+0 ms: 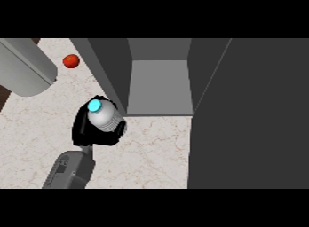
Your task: Pick up the bottled water, place it into the cabinet and close the cabinet
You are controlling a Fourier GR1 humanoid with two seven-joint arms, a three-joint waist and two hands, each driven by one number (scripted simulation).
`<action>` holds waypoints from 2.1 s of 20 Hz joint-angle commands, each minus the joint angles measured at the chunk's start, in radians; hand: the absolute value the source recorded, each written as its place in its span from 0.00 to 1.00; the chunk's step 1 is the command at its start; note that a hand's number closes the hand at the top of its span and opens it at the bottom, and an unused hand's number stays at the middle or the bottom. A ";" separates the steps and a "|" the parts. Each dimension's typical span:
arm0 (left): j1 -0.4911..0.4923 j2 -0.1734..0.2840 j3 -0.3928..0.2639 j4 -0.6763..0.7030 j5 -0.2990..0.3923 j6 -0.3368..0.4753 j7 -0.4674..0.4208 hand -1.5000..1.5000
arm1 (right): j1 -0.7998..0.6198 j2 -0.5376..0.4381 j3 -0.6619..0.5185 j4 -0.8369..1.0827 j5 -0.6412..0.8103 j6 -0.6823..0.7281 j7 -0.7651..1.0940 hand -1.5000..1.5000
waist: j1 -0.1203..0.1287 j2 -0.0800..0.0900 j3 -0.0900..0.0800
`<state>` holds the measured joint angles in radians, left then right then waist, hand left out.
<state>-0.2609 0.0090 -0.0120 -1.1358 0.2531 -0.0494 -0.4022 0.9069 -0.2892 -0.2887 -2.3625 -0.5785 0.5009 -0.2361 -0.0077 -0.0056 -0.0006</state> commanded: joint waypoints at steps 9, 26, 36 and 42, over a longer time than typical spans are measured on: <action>-0.208 -0.009 -0.219 -0.046 0.020 0.406 0.137 1.00 | 0.036 0.034 0.005 -0.169 -0.084 -0.014 0.042 0.00 | -0.018 0.004 0.000; -0.433 -0.009 -0.266 0.210 0.033 0.638 0.230 1.00 | -0.010 -0.048 -0.032 -0.111 -0.172 -0.011 0.058 0.00 | -0.060 0.015 -0.002; -0.480 0.030 -0.246 0.265 0.025 0.702 0.201 1.00 | -0.036 -0.061 -0.005 -0.065 -0.143 0.012 0.031 0.00 | -0.073 0.020 -0.002; -0.514 0.044 -0.295 0.288 -0.030 0.785 0.221 0.00 | -0.070 -0.083 0.005 -0.064 -0.153 -0.004 0.040 0.00 | -0.092 0.028 -0.002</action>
<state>-0.5699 0.0109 -0.3352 -0.9806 0.2316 0.8032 -0.2540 0.8198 -0.3671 -0.2905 -2.3262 -0.6679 0.5189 -0.2361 -0.0633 -0.0079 0.0048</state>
